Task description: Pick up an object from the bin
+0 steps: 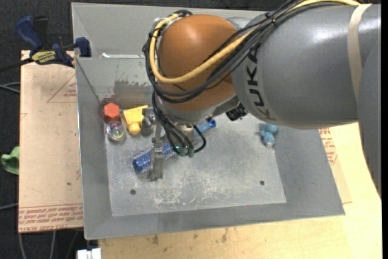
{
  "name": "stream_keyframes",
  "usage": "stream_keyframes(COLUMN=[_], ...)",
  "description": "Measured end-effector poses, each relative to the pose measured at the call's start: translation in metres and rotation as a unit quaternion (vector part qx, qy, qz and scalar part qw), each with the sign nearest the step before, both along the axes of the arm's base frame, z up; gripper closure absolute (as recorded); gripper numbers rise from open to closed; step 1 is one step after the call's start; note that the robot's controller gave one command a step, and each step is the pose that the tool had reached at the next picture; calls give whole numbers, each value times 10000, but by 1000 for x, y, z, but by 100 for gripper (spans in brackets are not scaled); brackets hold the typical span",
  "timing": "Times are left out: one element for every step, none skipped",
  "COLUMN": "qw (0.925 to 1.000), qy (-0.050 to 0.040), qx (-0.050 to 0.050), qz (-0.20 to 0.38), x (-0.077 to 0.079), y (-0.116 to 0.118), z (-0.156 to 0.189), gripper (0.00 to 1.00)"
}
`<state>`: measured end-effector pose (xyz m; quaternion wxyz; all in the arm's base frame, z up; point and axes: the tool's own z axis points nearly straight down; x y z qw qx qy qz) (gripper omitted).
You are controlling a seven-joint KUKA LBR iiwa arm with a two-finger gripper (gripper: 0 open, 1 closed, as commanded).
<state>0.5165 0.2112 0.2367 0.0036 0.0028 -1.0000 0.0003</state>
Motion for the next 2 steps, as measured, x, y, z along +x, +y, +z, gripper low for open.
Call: stream_keyframes(qw=[9999, 10000], qy=[-6, -15], qx=[-10, -1], qz=[170, 31], x=[22, 55], y=[-34, -61], z=[-82, -172], gripper=[0, 0])
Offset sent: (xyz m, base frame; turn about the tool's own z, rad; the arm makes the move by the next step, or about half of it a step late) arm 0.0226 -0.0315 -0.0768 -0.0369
